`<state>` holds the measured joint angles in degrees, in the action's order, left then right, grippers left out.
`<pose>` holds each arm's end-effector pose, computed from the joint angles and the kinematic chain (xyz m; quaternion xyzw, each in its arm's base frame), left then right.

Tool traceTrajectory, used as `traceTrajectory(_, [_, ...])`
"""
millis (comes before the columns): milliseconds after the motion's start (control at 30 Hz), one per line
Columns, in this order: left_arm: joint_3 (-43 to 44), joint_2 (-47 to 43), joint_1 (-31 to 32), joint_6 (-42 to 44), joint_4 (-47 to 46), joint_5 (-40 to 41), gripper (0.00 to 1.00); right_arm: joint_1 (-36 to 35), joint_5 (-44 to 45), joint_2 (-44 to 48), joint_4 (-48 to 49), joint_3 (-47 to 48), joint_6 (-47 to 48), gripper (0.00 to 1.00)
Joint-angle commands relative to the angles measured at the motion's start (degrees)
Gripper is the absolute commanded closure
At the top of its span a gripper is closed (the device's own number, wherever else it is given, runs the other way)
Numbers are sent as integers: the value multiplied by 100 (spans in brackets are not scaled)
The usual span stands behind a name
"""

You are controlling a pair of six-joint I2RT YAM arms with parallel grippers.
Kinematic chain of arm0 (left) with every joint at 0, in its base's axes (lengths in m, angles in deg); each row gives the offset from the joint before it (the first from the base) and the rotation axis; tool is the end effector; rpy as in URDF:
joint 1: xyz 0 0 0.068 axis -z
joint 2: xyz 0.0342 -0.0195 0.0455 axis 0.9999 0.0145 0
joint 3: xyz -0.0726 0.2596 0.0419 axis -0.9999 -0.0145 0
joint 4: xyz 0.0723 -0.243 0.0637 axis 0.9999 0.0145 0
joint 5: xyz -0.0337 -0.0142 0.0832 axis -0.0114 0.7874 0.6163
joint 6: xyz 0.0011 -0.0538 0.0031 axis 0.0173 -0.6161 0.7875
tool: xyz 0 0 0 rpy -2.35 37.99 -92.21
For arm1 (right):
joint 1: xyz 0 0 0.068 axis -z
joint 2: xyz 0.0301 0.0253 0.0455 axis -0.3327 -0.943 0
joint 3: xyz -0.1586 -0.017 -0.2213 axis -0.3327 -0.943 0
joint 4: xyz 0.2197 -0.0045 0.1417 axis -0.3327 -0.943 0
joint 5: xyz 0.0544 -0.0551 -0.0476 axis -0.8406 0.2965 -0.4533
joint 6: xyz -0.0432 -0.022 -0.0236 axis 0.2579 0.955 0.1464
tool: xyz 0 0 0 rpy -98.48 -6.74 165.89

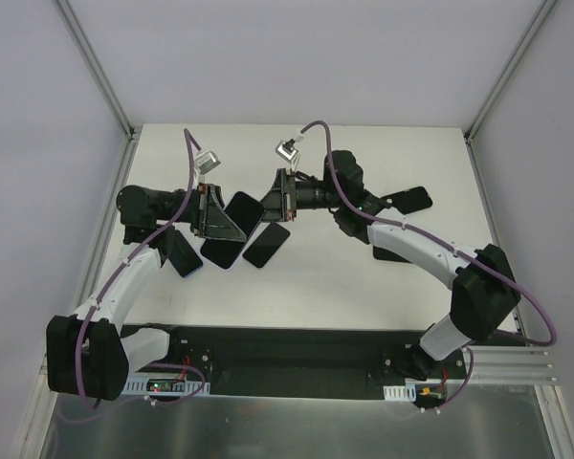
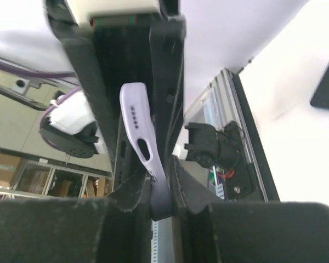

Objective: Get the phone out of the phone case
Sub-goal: Remove the phone case from the phone.

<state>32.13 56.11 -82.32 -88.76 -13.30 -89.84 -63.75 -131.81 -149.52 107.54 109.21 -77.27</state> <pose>0.2084 -0.0609 0.3613 0.2780 0.6473 -0.6792 0.2060 0.2514 0.2844 0.3573 -0.3229 0.6106 0.6694 0.2734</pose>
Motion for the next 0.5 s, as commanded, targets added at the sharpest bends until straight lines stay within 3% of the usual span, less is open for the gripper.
traceTrajectory(0, [550,-625,53,2151,1494,1975,39,-88,520,60,-1607,-1042,1021,99])
traceTrajectory(33, [646,-756,44,2737,2377,2027,29,18,721,192,-1651,-1305,1074,99])
traceTrajectory(133, [822,-915,27,3636,3637,2238,5,423,1230,753,-2055,-1579,1373,99])
traceTrajectory(167, [832,-916,27,3744,3765,2291,1,502,1363,878,-2343,-1676,1461,98])
traceTrajectory(400, [639,-503,18,3772,3880,2564,1,942,2725,1871,-3373,-1563,2102,99])
traceTrajectory(467, [569,-415,9,3745,3889,2617,1,925,3559,2030,-3882,-1475,2496,98])
